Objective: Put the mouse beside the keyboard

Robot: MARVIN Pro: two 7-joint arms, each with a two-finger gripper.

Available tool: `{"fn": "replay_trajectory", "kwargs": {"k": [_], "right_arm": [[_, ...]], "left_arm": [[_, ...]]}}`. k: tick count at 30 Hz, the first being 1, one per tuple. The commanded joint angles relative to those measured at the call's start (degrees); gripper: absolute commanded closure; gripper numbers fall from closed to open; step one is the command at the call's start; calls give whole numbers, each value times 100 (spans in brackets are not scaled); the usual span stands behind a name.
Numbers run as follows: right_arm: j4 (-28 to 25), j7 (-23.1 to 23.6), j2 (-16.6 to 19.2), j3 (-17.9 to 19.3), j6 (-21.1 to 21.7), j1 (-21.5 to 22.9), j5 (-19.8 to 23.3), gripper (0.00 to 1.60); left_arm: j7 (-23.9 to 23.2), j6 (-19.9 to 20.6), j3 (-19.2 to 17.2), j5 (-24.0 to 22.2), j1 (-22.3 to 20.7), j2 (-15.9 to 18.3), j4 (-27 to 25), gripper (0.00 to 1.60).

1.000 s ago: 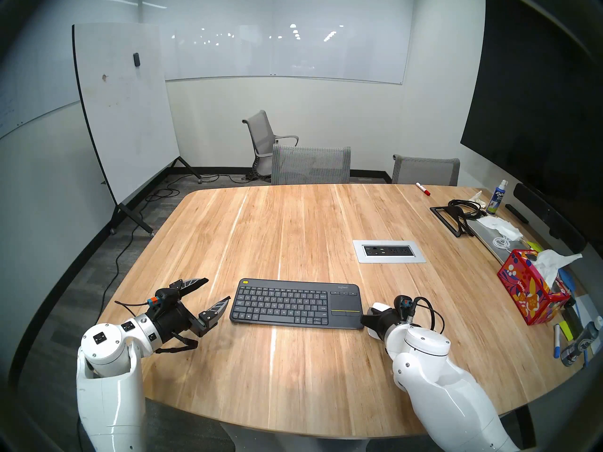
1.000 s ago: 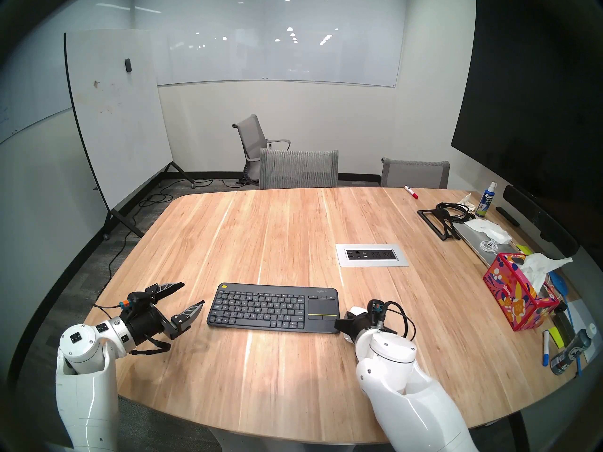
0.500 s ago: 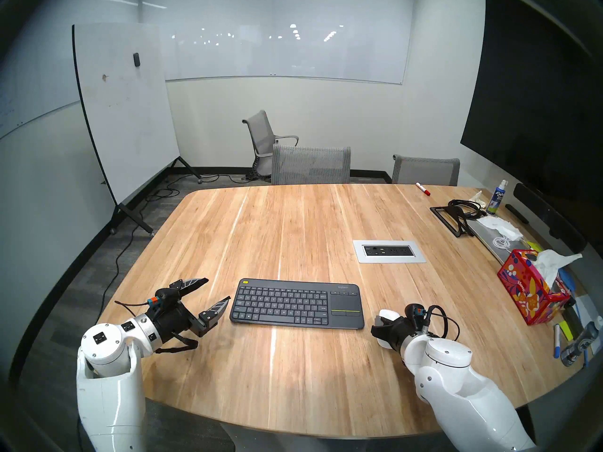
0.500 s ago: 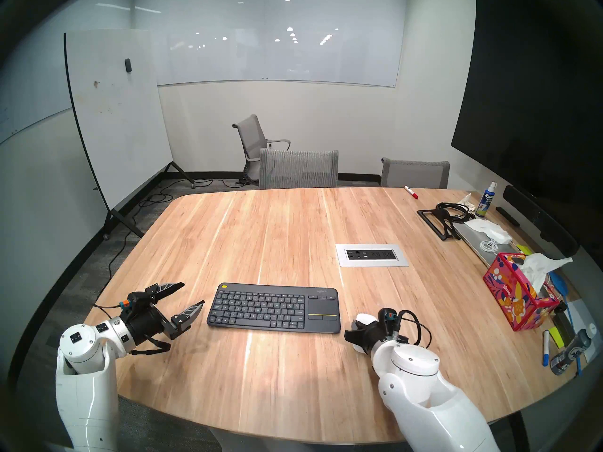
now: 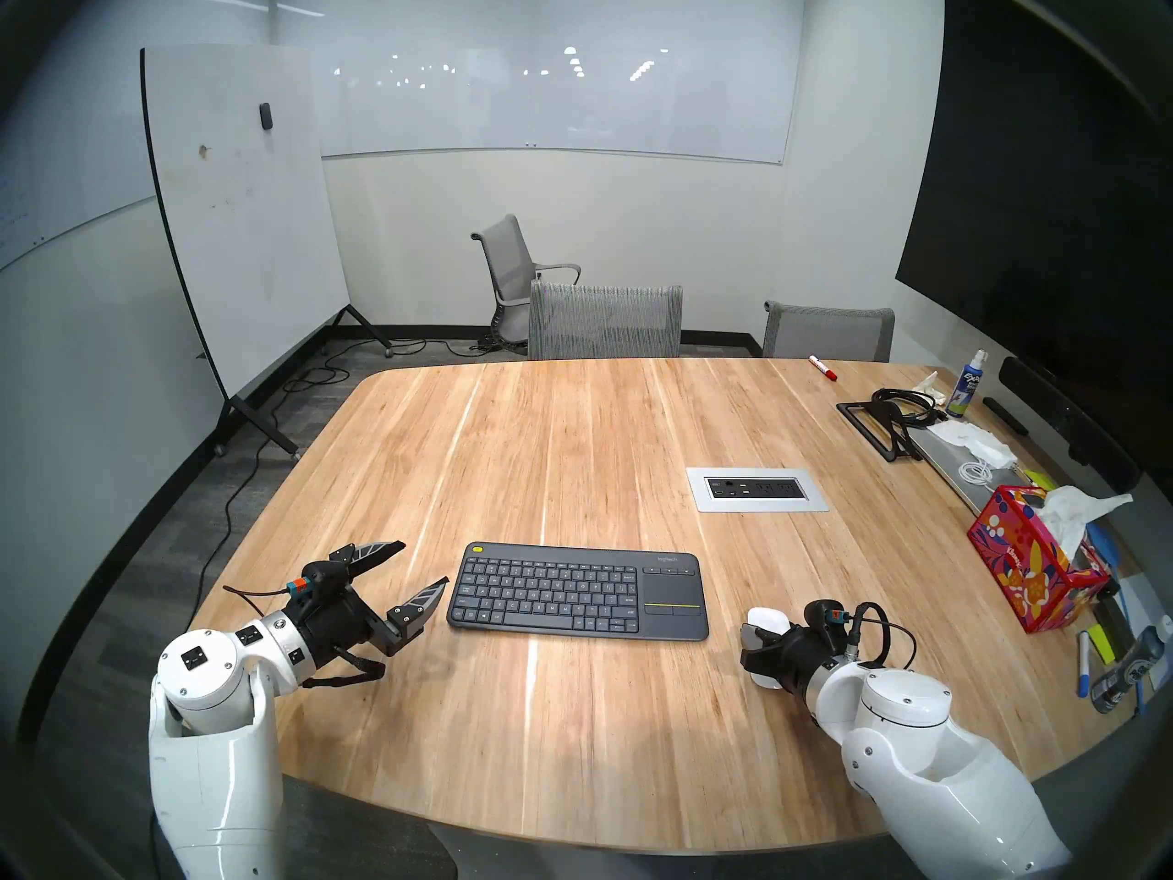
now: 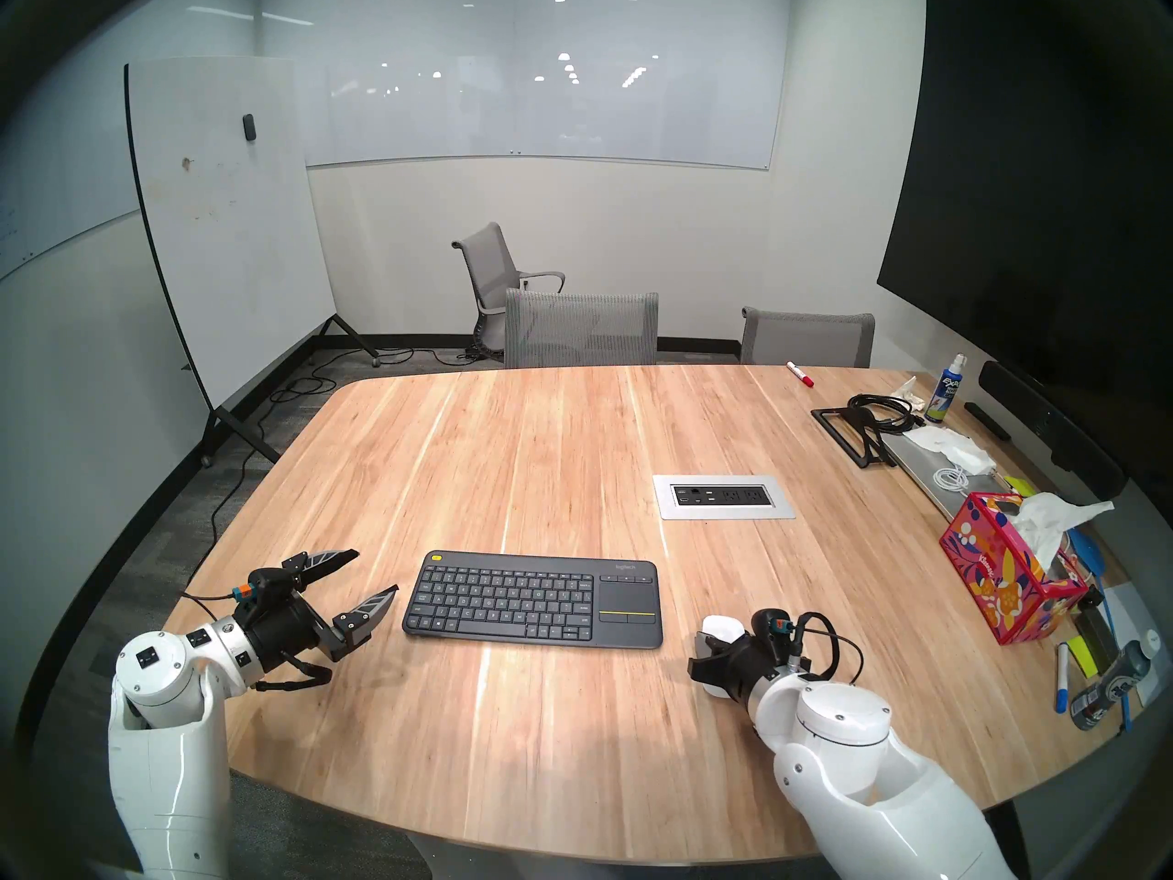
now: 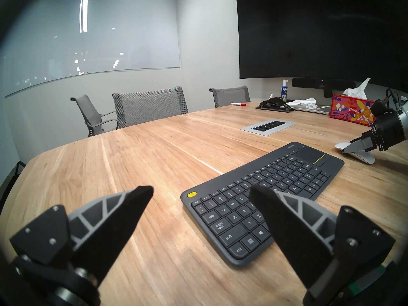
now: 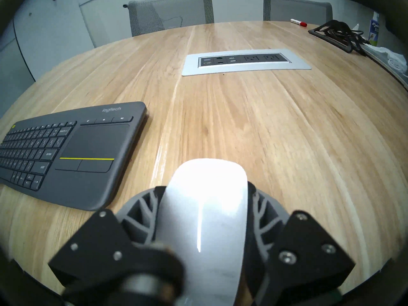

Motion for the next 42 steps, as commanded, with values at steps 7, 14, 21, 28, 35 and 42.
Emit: {"fn": "replay_trajectory", "kwargs": {"k": [7, 14, 21, 28, 35, 42], "right_arm": [[-67, 218, 28, 57, -176, 139, -57, 160], [-7, 235, -64, -33, -178, 195, -102, 160], [55, 270, -129, -68, -166, 228, -116, 160], [107, 365, -90, -62, -184, 210, -147, 160], [134, 490, -37, -38, -170, 217, -146, 160], [190, 617, 25, -46, -145, 241, -151, 160]], "left_arm": [[4, 11, -13, 2, 8, 2, -123, 0], [4, 11, -13, 3, 8, 1, -124, 0], [4, 12, -13, 3, 8, 0, -125, 0], [3, 12, -14, 4, 8, 0, -125, 0], [3, 12, -14, 4, 8, 0, -125, 0], [3, 12, -14, 5, 8, -1, -125, 0]]}}
